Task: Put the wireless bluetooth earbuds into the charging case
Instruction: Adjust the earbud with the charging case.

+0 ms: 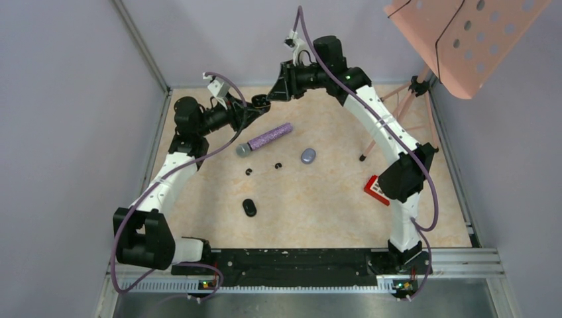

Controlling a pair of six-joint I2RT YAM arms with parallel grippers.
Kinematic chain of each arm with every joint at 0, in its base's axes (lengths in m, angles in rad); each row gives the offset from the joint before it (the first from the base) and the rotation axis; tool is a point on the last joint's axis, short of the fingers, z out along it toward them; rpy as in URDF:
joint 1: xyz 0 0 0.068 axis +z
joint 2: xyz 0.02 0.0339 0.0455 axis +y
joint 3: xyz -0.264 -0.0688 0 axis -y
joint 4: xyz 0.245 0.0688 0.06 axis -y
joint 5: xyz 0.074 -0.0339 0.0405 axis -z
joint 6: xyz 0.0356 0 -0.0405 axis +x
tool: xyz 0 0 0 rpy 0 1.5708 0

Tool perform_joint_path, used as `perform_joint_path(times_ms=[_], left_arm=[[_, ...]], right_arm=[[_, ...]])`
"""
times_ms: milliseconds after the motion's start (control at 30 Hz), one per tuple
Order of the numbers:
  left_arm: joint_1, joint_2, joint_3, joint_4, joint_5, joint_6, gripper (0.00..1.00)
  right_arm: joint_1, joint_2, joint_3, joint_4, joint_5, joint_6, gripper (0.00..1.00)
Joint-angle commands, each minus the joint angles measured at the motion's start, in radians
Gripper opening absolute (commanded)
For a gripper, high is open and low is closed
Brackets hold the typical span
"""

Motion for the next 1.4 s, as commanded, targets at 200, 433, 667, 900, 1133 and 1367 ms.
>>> perform_joint_path(times_ms=[200, 433, 667, 900, 1133, 1367], left_arm=[[-0.006, -0.041, -0.004, 0.031, -0.025, 0.014, 0.0], [-0.007, -0.042, -0.009, 0.035, -0.026, 0.012, 0.0], [-0.007, -0.046, -0.016, 0.035, -0.016, 0.011, 0.0], [-0.007, -0.044, -0.017, 0.038, -0.026, 0.009, 0.0], [-0.007, -0.034, -0.016, 0.039, -0.016, -0.009, 0.0], [-0.011, -0.035, -0.02, 0.046, 0.023, -0.017, 0.0]], right_arm=[[0.027, -0.002, 0.044, -0.02, 0.045, -0.044, 0.37], [0.029, -0.004, 0.044, -0.026, 0.052, -0.05, 0.27], [0.028, 0.002, 0.051, -0.006, 0.034, -0.045, 0.34], [0.029, -0.004, 0.05, -0.008, 0.034, -0.061, 0.1], [0.029, -0.036, 0.029, -0.017, -0.007, -0.132, 0.0], [0.028, -0.029, 0.029, -0.006, -0.042, -0.152, 0.0]])
